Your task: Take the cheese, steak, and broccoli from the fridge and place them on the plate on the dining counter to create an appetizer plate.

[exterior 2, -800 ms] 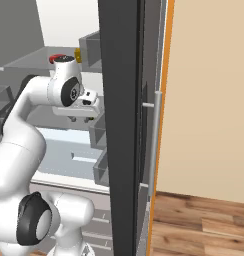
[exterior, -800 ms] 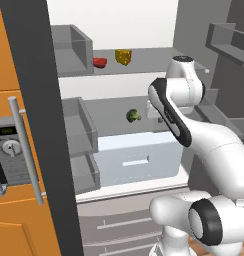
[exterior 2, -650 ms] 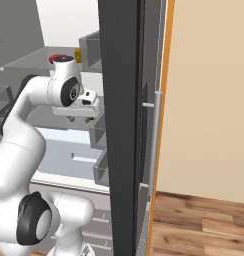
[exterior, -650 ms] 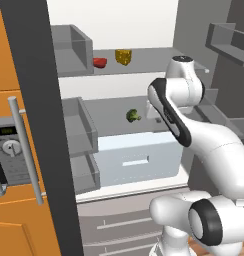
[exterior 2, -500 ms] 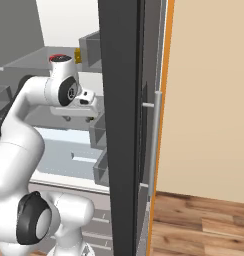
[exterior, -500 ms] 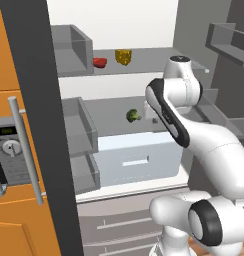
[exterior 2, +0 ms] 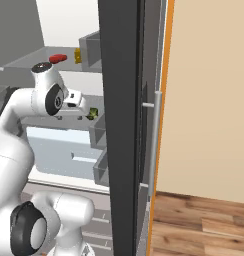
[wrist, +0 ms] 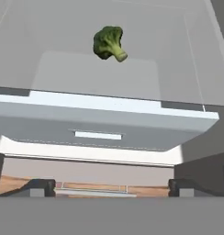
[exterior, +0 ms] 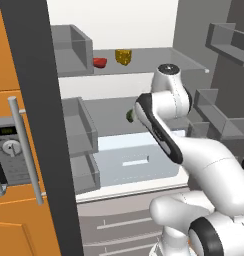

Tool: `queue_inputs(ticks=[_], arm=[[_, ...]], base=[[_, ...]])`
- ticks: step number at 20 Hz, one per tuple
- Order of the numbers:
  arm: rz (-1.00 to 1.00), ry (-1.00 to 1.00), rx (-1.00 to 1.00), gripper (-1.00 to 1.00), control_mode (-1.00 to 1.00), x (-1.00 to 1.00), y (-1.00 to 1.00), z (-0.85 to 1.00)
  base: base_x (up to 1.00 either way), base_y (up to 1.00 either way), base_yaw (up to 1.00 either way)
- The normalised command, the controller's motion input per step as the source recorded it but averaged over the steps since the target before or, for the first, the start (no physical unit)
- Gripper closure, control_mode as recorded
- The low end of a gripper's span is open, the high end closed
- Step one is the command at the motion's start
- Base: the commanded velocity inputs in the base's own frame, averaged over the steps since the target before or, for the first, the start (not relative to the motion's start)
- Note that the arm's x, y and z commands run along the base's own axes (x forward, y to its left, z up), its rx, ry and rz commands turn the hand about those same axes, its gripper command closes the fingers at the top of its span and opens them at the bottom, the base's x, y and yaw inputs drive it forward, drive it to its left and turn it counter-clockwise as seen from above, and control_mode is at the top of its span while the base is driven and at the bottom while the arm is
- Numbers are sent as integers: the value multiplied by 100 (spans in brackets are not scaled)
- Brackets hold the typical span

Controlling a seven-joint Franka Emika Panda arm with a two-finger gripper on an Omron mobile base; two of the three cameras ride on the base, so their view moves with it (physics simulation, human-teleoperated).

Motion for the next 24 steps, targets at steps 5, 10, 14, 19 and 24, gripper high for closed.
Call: queue_inputs(ticks=[5,10,14,19,24], arm=[[0,-17,-1,-100,-100,31,16,-14],[0,-3,0,-100,-100,38,0,-7],[0,0,0,-100,-100,43,0,-4],[0,0,0,-100,-100,37,0,0],[0,0,0,-100,-100,39,0,-11]], base=[[0,0,0],[0,0,0],[0,0,0],[0,0,0],[0,0,0]])
